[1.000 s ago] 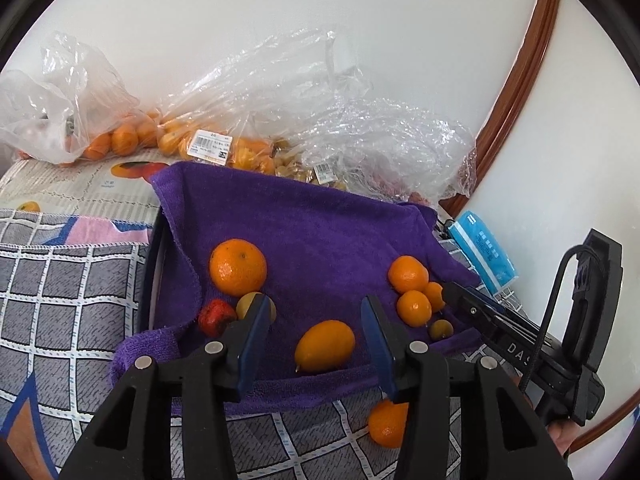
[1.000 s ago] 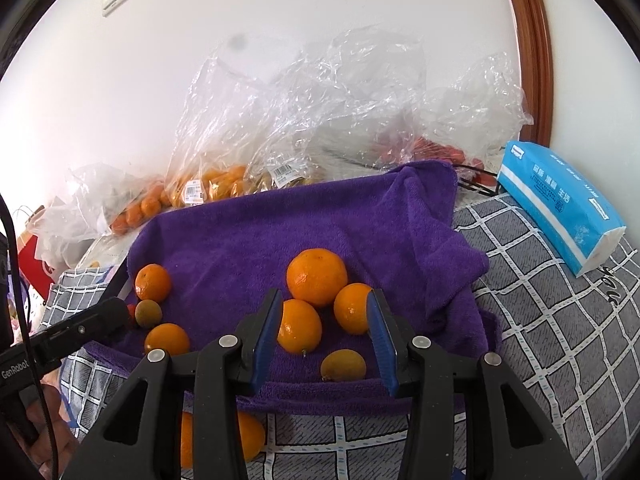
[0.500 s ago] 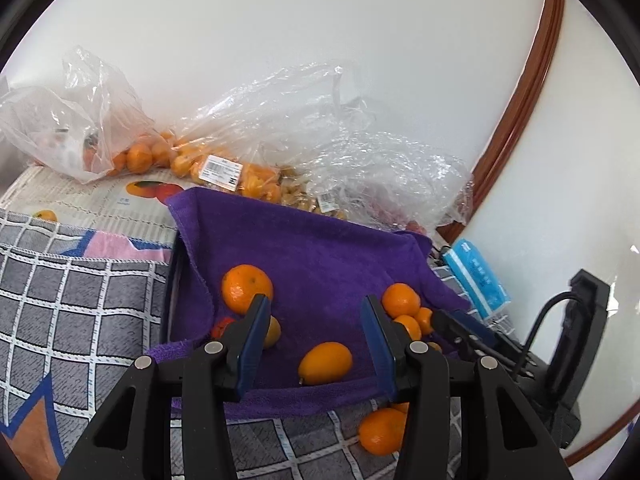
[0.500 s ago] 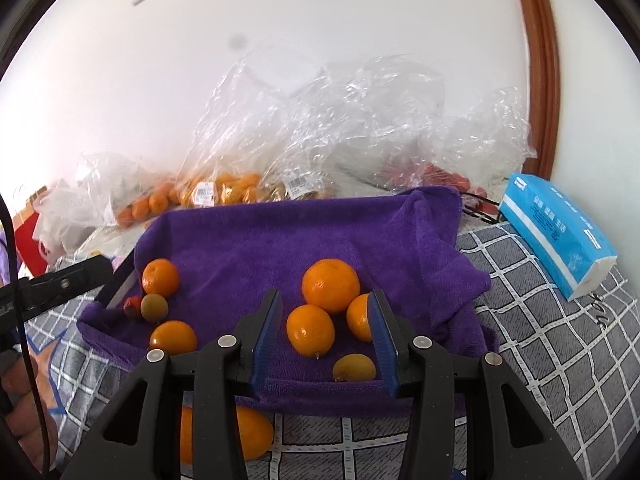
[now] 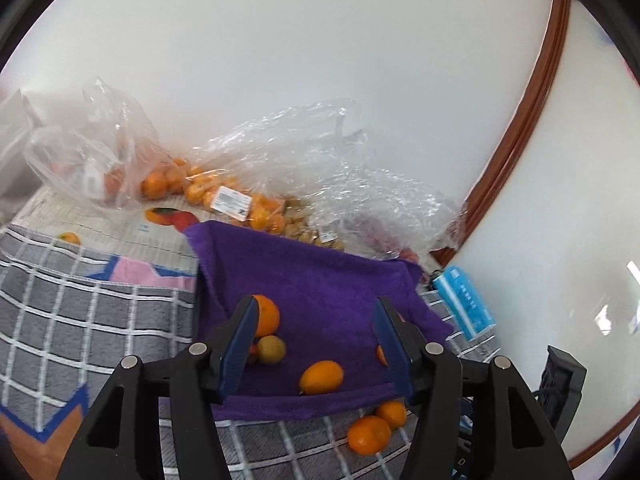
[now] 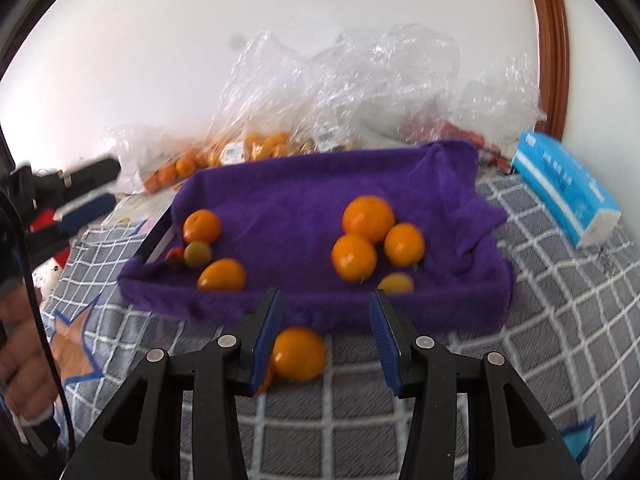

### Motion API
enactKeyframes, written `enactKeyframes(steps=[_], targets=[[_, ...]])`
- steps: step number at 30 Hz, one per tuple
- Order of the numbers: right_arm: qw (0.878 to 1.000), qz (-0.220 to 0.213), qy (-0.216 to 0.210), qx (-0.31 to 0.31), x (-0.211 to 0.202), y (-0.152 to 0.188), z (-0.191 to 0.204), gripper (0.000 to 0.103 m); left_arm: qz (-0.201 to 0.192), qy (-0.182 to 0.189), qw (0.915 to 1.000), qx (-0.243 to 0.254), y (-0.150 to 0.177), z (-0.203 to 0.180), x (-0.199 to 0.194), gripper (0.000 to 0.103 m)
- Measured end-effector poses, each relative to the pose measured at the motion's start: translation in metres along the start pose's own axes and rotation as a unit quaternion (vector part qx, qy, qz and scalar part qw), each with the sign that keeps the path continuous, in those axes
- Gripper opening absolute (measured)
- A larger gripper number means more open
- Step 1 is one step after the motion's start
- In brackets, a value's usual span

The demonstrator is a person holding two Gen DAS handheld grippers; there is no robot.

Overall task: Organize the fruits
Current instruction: 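Withdraw both open tools from the tray toward the loose oranges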

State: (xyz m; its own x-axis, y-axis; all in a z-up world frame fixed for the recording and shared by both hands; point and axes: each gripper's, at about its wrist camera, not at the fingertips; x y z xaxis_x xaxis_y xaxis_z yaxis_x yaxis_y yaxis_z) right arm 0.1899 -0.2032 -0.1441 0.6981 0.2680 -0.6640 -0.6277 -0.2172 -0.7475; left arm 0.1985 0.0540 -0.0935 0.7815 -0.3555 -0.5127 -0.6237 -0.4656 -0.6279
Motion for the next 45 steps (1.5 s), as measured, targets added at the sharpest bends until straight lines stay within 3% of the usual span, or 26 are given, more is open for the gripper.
enactKeyframes(steps=[8,15,19,25,29,33,36,41,45], targets=[[0.999,0.017,-0.008,0.033,0.009,0.018,0.014,0.046,0.066,-0.013,0.9976,-0.017,0.015,0.031,-0.022,0.058],[0.999,0.025,0.012,0.032,0.016,0.012,0.015,0.046,0.090,-0.052,0.9939,-0.036,0.039,0.071,-0.023,0.058],[0.999,0.028,-0.001,0.039,0.015,0.013,0.014,0.046,0.107,-0.068,0.9910,-0.043,0.050,0.082,-0.021,0.058],[0.999,0.025,-0.015,0.040,0.011,0.013,0.018,0.046,0.115,-0.074,0.9894,-0.048,0.061,0.090,-0.017,0.058],[0.999,0.025,-0.026,0.039,0.011,0.011,0.024,0.046,0.092,-0.073,0.9921,-0.043,0.060,0.088,-0.024,0.058],[0.999,0.025,-0.015,0.023,0.013,0.008,0.030,0.047,0.089,-0.062,0.9922,-0.062,0.058,0.094,-0.026,0.058],[0.999,0.031,-0.013,0.024,0.017,0.006,0.029,0.054,0.086,-0.065,0.9912,-0.077,0.055,0.100,-0.026,0.058],[0.999,0.040,0.019,0.022,0.023,0.002,0.027,0.055,0.094,-0.059,0.9896,-0.091,0.055,0.105,-0.025,0.058],[0.998,0.044,-0.008,0.035,0.023,0.002,0.023,0.055,0.094,-0.064,0.9896,-0.089,0.055,0.104,-0.024,0.058]])
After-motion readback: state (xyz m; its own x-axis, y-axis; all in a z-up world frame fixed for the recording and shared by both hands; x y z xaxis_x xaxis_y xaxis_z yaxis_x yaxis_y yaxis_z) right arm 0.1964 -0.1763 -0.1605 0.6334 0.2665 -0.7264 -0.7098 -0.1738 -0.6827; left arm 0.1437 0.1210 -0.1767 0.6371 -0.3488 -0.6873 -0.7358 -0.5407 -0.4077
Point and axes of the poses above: each gripper's, at about its wrist camera, not at the fingertips, and x roughly the way its jaws point, z to its left, y to its underside, and after that the axes turned 13 degrees about -x, right-handed
